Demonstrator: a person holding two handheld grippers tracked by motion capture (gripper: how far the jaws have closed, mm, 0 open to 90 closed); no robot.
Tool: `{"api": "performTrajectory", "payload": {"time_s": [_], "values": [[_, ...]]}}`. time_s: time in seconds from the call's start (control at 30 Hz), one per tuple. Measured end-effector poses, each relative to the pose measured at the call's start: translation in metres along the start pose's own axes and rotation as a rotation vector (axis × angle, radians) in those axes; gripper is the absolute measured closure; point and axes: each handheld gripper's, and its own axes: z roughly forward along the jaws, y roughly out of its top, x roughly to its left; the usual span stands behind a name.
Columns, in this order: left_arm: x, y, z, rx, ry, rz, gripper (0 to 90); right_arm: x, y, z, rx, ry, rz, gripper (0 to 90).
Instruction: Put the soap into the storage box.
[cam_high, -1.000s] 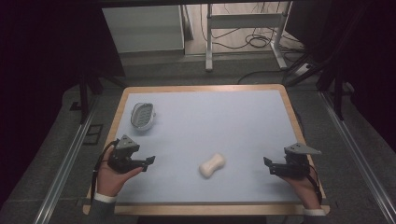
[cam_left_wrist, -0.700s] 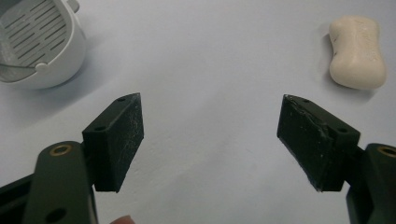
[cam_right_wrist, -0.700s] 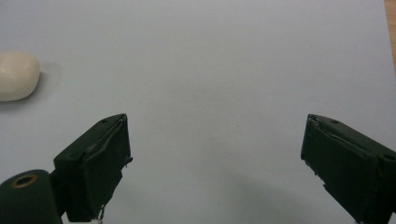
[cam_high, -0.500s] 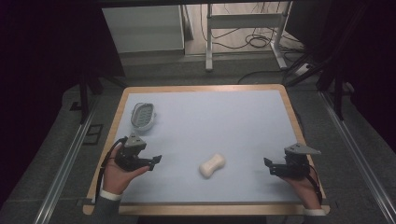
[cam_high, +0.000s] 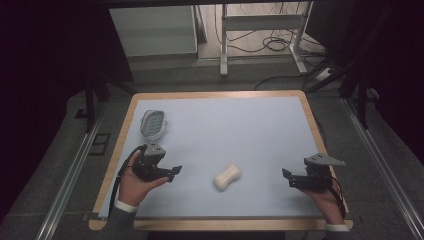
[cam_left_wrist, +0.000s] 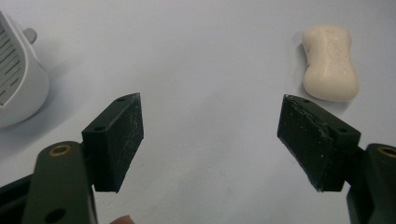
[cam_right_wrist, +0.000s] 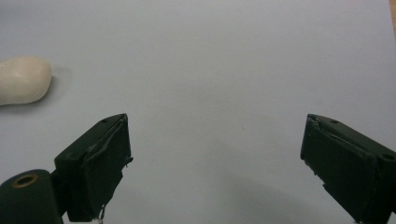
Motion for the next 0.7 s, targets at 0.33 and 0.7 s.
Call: {"api": "performTrajectory", "payload": {"time_s": [0.33, 0.7], "values": [[-0.010, 0.008, 0.010, 0.016, -0.034, 0.008, 22.7, -0.001, -0.002, 0.001, 0.012, -0.019, -0.012, 8.3], [-0.031, 0.023, 0.025, 0.050, -0.050, 0.038, 22.3, -0.001, -0.002, 0.003, 0.021, -0.029, -0.019, 8.3]]}}
